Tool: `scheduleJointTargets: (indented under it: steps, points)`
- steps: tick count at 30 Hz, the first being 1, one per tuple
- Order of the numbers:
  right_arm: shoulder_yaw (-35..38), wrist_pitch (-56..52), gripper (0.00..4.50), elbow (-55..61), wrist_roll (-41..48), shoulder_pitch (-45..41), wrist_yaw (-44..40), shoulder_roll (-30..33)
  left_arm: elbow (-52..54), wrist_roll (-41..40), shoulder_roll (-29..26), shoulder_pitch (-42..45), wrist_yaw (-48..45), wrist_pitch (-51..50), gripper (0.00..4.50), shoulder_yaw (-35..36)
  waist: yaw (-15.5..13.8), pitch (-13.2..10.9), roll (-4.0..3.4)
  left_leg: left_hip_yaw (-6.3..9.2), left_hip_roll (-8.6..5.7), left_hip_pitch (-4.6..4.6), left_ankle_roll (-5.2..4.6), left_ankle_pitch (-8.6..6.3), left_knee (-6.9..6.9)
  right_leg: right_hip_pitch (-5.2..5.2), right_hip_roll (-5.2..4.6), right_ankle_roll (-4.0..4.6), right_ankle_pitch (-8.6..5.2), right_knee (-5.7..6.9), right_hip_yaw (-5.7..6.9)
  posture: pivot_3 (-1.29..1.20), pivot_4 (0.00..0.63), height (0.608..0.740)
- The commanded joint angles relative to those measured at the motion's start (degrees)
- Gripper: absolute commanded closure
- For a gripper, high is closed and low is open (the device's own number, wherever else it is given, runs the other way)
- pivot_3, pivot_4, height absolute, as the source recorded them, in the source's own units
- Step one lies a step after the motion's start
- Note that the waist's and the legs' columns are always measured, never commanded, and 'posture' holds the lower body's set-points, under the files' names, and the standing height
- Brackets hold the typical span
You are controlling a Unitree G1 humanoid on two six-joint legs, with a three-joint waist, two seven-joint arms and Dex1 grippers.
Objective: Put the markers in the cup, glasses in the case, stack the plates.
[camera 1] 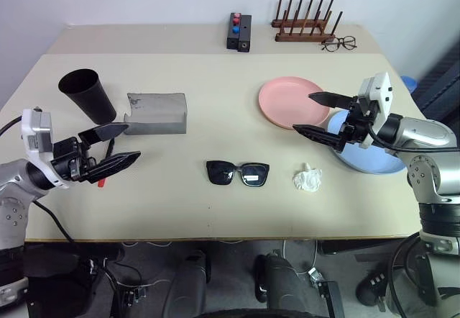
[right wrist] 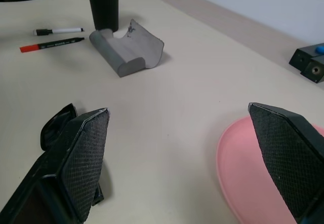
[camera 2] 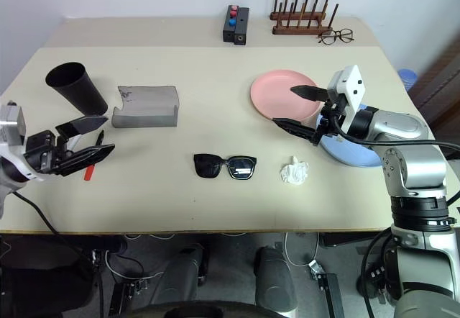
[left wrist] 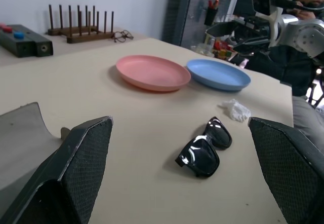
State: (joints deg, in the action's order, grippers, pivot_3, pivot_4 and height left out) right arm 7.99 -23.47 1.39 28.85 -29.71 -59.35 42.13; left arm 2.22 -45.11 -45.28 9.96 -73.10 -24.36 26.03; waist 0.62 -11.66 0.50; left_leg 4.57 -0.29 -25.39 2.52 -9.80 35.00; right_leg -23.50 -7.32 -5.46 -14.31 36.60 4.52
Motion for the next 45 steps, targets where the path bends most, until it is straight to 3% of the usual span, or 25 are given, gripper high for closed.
scheduleJointTargets:
  steps: [1,16,24,30,37,45]
  points:
    - [1.01,0.13,0.0,0.74,0.51,-2.1,0.36,0.36,0.79,0.01,0.31,0.65,0.42,1.26,0.05,0.02,0.01,0.0,0.0,-0.01,0.0,0.0,0.0,0.0,0.0,0.0,0.0,0.0,0.0,0.0,0.0,0.0,0.15,0.74]
    - [1.31,0.55,0.0,5.77,2.84,-0.92,2.95,-2.14,-3.79,0.72,-2.47,2.41,5.47,-3.03,0.05,0.87,0.19,0.0,0.0,-0.01,0.03,0.0,0.0,-0.01,-0.04,0.0,0.02,-0.02,-0.01,-0.06,0.0,0.0,0.15,0.74]
    - [-4.17,0.68,0.0,11.03,2.84,-2.2,4.33,-8.52,-2.65,-1.0,-3.37,0.09,11.13,-7.59,0.05,5.07,0.13,-0.01,-0.01,0.01,0.12,0.01,0.0,-0.01,-0.15,-0.02,0.12,0.01,0.01,-0.12,0.0,0.0,0.15,0.74]
    - [-9.22,3.27,0.0,9.99,0.28,-3.97,6.67,-15.47,-4.12,6.84,-3.8,-1.06,20.93,-2.91,0.05,8.41,0.11,-0.01,-0.02,0.02,0.14,0.01,0.01,-0.01,-0.14,-0.02,0.15,0.05,0.07,-0.19,0.0,0.0,0.15,0.74]
    - [-12.46,7.74,0.0,7.82,-2.66,-3.77,7.44,-20.3,-1.27,5.38,-6.26,-8.56,24.59,-11.3,0.05,14.36,0.18,-0.01,-0.01,-0.01,0.15,0.0,0.03,-0.02,-0.3,-0.04,0.2,0.06,0.11,-0.35,-0.02,0.0,0.15,0.74]
    - [-12.39,9.6,0.0,6.41,-3.4,-3.88,7.29,-21.51,-6.79,11.66,-9.06,-8.45,31.18,-12.07,0.05,14.15,0.03,-0.01,-0.02,0.0,0.2,0.02,0.09,-0.05,-0.31,-0.08,0.25,0.09,0.12,-0.34,-0.03,0.0,0.15,0.74]
